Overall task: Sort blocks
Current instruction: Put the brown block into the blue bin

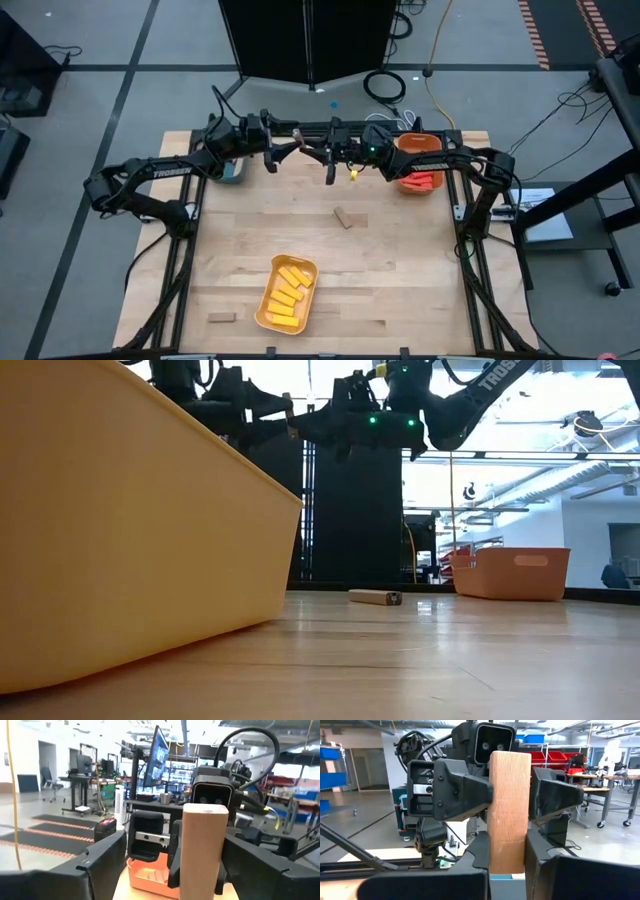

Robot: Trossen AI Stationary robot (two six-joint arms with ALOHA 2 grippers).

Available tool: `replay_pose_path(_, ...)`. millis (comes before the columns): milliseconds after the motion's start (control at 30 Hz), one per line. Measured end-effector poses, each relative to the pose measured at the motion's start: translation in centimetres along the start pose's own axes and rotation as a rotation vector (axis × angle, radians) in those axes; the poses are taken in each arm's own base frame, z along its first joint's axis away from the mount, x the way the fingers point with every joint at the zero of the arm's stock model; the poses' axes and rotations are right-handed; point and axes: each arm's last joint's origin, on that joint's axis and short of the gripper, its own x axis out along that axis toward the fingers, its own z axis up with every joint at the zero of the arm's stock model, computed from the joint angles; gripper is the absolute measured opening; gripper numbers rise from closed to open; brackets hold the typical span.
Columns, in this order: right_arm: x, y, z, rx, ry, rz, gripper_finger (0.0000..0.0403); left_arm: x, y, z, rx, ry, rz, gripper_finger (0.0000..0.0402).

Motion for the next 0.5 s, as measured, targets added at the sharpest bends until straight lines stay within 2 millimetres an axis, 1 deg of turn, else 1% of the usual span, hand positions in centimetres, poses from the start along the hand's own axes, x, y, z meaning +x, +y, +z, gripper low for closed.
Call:
replay_pose_path(100, 0.0, 0.1, 0.0, 0.013, -0.001, 0.01, 0.0016, 0.2, -0.5, -0.1, 0.054, 0.002, -0.019, 0.0297)
replay_pose_path(233, 0.0, 0.2, 0.0, 0.043, 0.0, 0.032, 0.0016, 0.5, -1.3, -0.2, 0.076, 0.002, -0.064, 0.0262)
replay_pose_path(367, 0.1, 0.3, 0.0, 0.043, -0.002, 0.031, 0.0016, 0.6, -1.7, -0.3, 0.071, 0.01, -0.088, 0.0214)
replay_pose_path(500, 0.1, 0.3, 0.0, 0.043, -0.003, 0.029, 0.0016, 0.6, -1.7, -0.3, 0.069, 0.01, -0.094, 0.0154)
